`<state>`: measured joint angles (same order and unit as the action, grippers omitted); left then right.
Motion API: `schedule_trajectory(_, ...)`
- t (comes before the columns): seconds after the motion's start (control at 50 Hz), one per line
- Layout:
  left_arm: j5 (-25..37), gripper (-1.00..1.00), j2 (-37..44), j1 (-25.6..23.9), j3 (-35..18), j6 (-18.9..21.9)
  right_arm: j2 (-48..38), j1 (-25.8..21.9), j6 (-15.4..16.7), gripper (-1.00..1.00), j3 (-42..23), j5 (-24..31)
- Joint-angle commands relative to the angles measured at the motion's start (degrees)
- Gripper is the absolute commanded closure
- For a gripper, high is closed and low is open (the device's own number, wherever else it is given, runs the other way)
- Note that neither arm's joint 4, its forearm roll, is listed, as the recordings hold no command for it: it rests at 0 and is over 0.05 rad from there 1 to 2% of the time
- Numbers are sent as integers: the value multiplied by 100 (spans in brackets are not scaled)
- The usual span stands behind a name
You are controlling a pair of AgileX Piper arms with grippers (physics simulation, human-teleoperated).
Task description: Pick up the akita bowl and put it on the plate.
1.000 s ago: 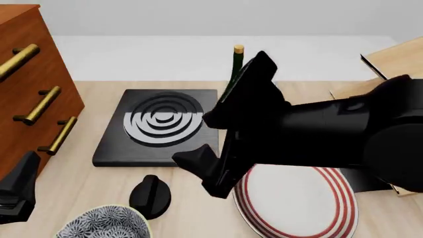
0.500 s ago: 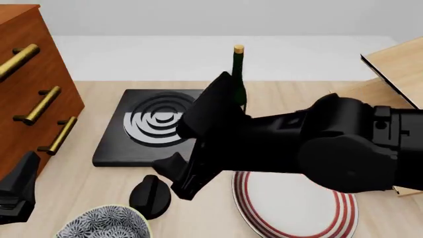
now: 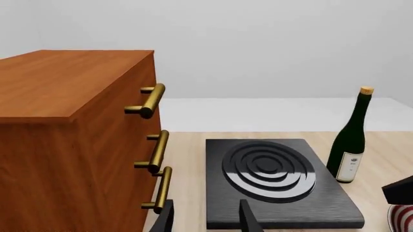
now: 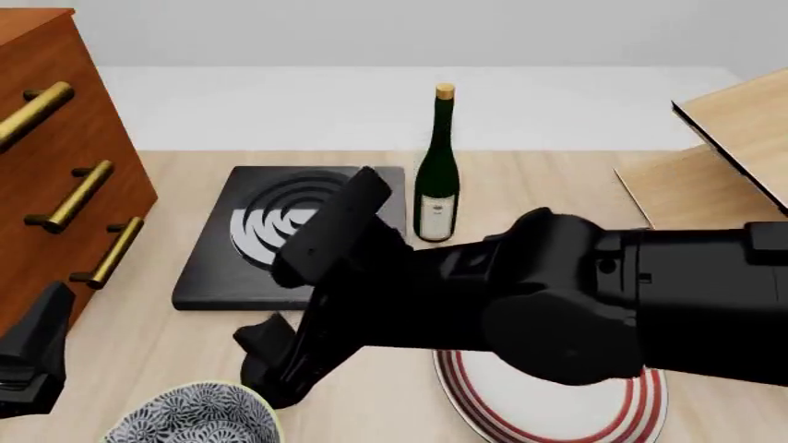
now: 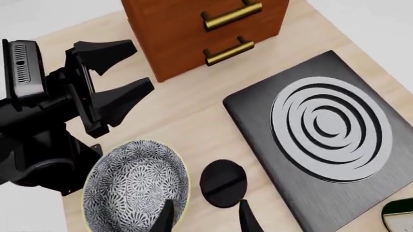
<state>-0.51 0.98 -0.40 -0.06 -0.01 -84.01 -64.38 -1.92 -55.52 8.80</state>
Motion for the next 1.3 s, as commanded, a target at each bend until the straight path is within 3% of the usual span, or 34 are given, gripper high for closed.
schedule_trajectory(0.02,-5,-100,3,1,0,1,-352,-134,-227,-100,30,-281)
schedule_trajectory(1.3,124,-100,-98,4,6,5,-1733,-489,-1074,-100,516,-1602)
